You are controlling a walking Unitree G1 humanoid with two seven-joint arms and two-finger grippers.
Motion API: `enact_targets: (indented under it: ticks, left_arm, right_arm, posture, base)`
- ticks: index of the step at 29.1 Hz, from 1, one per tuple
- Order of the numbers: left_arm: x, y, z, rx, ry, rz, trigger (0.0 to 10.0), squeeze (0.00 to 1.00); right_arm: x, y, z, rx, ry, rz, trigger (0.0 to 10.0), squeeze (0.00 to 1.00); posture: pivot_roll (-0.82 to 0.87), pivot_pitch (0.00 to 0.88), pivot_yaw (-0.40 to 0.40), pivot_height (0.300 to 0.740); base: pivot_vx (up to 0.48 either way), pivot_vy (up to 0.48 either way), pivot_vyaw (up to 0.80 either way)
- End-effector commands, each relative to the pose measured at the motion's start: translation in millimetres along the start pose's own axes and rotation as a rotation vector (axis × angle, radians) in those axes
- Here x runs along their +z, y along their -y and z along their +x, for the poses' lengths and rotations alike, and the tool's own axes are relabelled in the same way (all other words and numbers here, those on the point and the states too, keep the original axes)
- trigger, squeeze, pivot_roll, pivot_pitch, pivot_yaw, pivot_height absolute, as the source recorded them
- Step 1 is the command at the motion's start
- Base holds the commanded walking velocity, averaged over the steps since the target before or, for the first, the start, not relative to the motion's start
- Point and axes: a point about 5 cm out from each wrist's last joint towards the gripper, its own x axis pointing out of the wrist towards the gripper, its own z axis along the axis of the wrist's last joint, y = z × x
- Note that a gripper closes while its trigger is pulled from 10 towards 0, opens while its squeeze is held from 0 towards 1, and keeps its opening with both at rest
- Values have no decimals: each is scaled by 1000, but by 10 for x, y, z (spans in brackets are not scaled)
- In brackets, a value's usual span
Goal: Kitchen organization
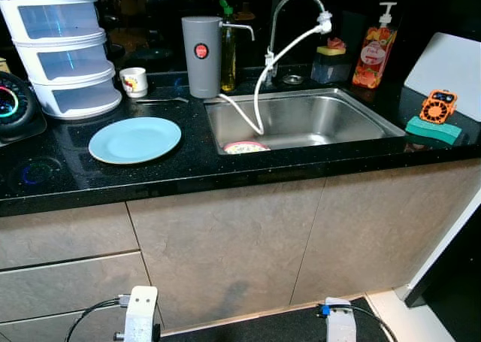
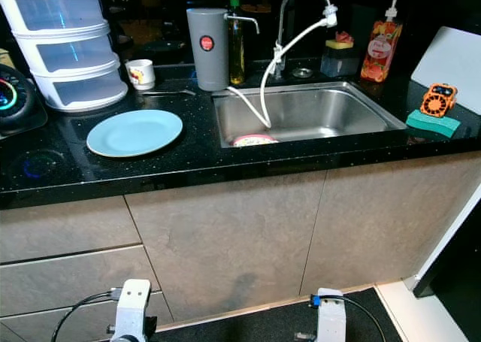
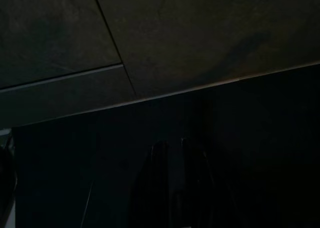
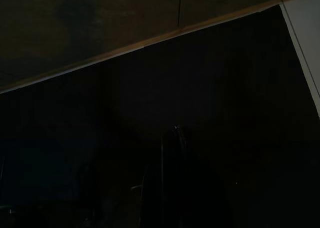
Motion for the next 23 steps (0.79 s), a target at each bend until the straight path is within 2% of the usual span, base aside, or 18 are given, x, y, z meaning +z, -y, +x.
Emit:
enact_targets:
  ticks: [1, 9, 13, 23]
  left_arm:
    - [-70, 12, -14, 9, -29, -9, 10000, 0]
    - [-52, 27, -6, 3, -25, 1, 10000, 0]
    - [-38, 47, -1, -19, -21, 10, 10000, 0]
    - [-63, 14, -9, 15, -29, -3, 10000, 0]
  right_arm:
    - [-23, 11, -3, -2, -14, 1, 10000, 0]
    - [-37, 42, -8, -8, -19, -10, 10000, 0]
    - [-17, 34, -4, -12, -9, 14, 10000, 0]
    - [-33, -16, -3, 12, -22, -16, 10000, 0]
  posture:
    - [-52, 24, 20, 740]
    - [-53, 24, 22, 740]
    - [-54, 22, 18, 740]
    - [-44, 27, -4, 740]
  base:
    - [0, 0, 0]
    - [0, 0, 0]
    - [0, 0, 0]
    - [0, 0, 0]
